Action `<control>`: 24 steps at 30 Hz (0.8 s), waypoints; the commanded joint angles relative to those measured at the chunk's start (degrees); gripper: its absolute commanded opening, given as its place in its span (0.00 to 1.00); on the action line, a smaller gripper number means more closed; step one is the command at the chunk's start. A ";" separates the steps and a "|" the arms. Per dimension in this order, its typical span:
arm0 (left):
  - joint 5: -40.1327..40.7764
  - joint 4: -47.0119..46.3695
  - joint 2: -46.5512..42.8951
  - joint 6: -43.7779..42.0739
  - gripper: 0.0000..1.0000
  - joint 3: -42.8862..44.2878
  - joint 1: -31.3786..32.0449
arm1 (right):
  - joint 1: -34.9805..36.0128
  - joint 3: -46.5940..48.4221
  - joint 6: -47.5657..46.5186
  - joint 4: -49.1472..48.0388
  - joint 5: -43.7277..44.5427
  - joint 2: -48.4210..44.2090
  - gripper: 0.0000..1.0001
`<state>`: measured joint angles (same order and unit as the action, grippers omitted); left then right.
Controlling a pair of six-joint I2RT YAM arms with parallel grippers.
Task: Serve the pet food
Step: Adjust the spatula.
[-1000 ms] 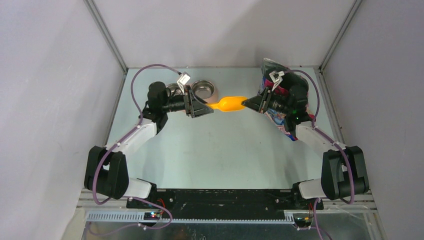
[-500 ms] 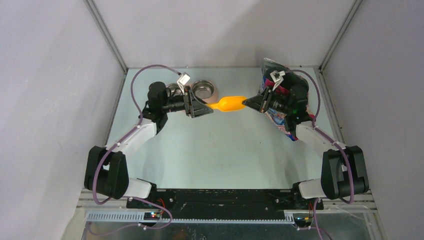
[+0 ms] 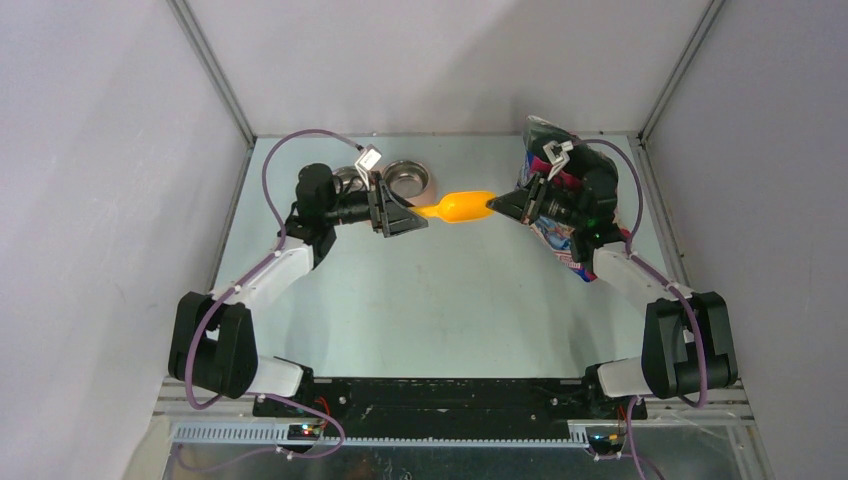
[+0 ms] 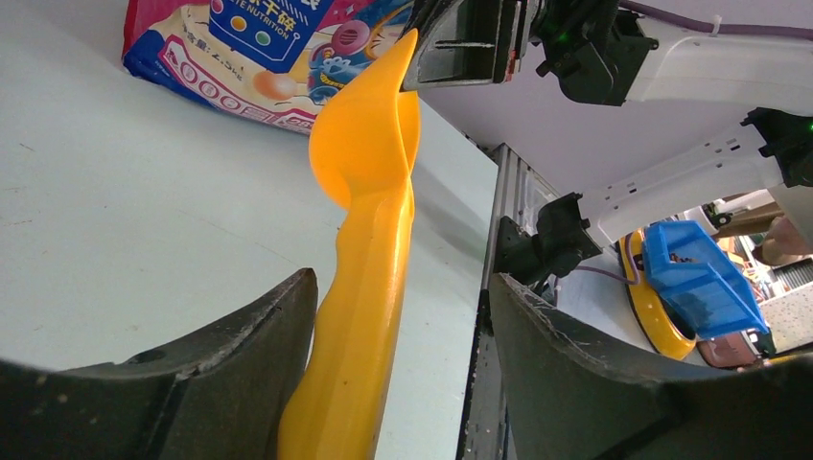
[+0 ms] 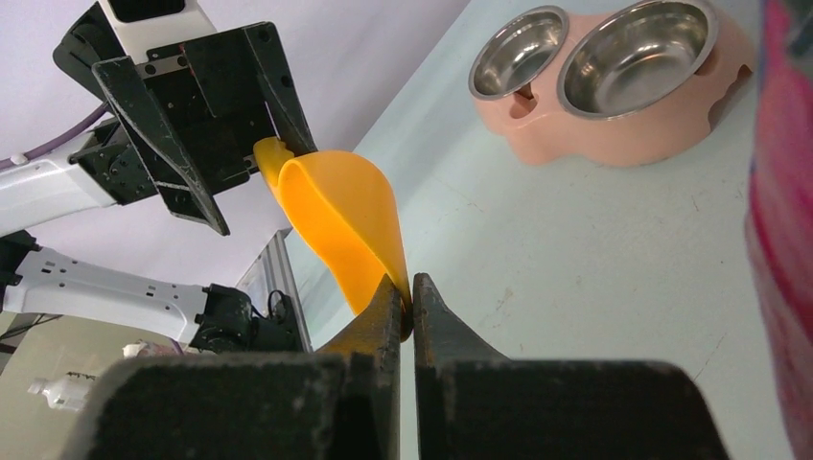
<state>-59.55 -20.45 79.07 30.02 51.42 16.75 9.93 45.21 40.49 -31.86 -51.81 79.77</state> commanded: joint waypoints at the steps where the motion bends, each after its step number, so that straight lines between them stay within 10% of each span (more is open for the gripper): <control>1: -0.34 -1.82 -1.46 0.02 0.69 0.98 -0.05 | -1.72 0.14 0.86 -1.97 1.67 0.74 0.00; 24: -0.54 -2.13 -1.31 0.03 0.36 0.93 -0.05 | -1.18 0.15 1.56 -2.29 1.61 1.14 0.00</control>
<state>-59.48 -20.43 79.07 30.04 51.42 16.69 8.49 45.21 41.91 -32.03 -51.83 80.49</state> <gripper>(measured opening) 0.403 0.026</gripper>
